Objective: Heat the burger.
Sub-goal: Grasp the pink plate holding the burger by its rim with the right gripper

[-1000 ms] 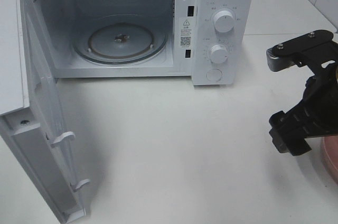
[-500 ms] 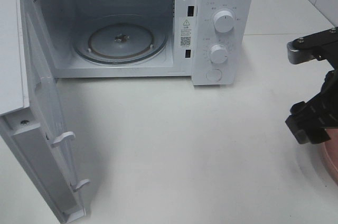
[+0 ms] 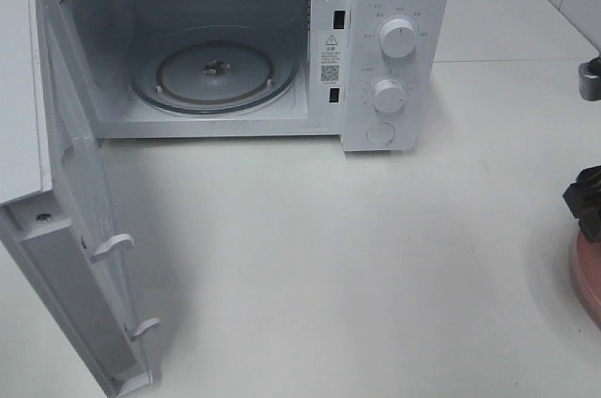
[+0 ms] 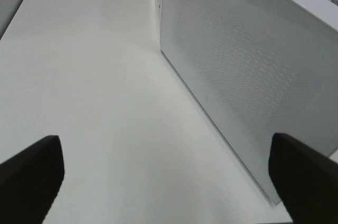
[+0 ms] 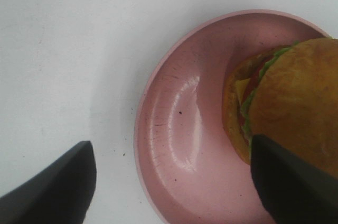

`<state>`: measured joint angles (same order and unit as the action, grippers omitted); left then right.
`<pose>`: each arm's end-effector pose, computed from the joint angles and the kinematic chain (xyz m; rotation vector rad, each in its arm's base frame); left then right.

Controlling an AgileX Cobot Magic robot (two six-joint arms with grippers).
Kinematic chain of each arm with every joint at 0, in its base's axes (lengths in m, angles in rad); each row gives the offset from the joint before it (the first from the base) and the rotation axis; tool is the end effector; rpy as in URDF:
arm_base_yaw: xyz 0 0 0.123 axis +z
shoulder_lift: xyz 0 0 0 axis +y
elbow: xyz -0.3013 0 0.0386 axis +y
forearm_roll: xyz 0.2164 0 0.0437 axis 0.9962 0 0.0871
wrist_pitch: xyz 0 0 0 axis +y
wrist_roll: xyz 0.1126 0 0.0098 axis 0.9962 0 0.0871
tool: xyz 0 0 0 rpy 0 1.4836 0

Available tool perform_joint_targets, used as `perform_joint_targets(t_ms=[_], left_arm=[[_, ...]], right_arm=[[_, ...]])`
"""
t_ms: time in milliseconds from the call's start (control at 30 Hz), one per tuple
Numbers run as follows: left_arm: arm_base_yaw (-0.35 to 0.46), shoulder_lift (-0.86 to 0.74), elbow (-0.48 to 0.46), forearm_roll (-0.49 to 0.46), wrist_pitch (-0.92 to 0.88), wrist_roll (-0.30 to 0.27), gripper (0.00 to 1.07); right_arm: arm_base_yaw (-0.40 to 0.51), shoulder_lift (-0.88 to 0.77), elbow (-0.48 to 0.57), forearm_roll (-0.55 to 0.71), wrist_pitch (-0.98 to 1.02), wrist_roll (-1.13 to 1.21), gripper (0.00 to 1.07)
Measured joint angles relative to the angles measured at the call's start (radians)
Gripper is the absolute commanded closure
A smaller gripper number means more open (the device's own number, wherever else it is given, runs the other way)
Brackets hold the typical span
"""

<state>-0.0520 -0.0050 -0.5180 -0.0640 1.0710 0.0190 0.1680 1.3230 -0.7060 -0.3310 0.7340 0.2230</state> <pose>-0.0350 -0.0045 0.2559 0.0763 2.0299 -0.0972 0.2028 0.0094 0.2308 -0.2189 2.7724 -0.2724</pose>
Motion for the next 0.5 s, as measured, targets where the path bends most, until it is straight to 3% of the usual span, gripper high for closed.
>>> perform_joint_targets(t_ms=[500], left_arm=[[0.0, 0.0, 0.0, 0.0, 0.0, 0.0, 0.09]], right_arm=[[-0.02, 0.087, 0.0, 0.015, -0.035, -0.008, 0.31]])
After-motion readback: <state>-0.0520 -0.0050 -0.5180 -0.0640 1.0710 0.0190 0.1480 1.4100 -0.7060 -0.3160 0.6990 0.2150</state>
